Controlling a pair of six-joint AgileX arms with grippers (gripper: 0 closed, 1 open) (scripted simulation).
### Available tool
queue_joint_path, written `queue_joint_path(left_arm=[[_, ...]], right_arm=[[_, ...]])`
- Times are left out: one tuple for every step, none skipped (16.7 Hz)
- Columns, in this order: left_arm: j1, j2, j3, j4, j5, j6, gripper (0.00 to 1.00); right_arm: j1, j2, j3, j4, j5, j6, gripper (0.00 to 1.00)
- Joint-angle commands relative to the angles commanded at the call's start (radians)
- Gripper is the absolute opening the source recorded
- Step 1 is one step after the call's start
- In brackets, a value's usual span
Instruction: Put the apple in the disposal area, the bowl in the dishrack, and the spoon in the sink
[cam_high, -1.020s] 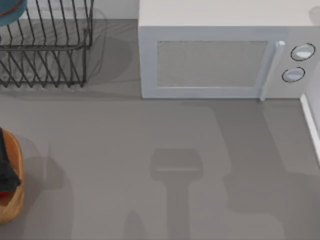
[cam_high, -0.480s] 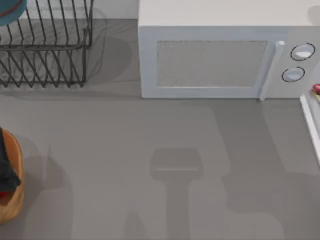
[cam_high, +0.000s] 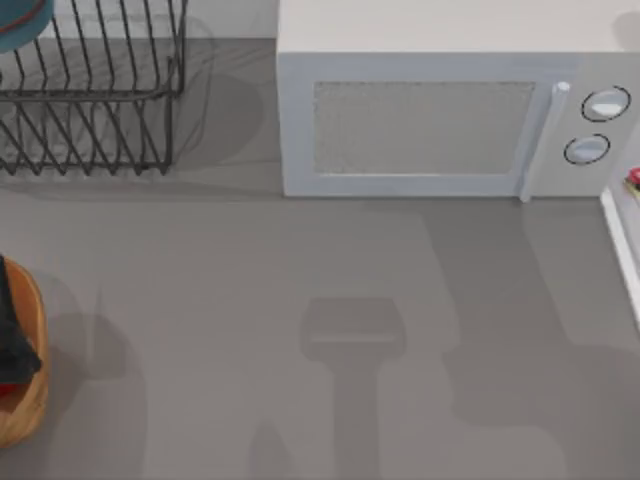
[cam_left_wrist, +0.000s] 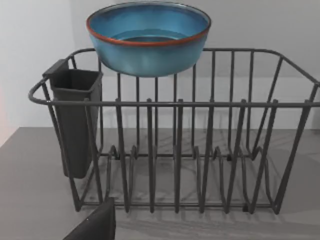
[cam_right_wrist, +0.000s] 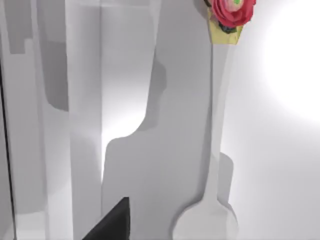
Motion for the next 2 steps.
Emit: queue_joint_path(left_arm=[[0.0, 0.0, 0.0, 0.0, 0.0, 0.0, 1.0], [0.0, 0.0, 0.0, 0.0, 0.0, 0.0, 1.0]], right_arm=[[0.0, 0.0, 0.0, 0.0, 0.0, 0.0, 1.0], [0.0, 0.0, 0.0, 0.0, 0.0, 0.0, 1.0]])
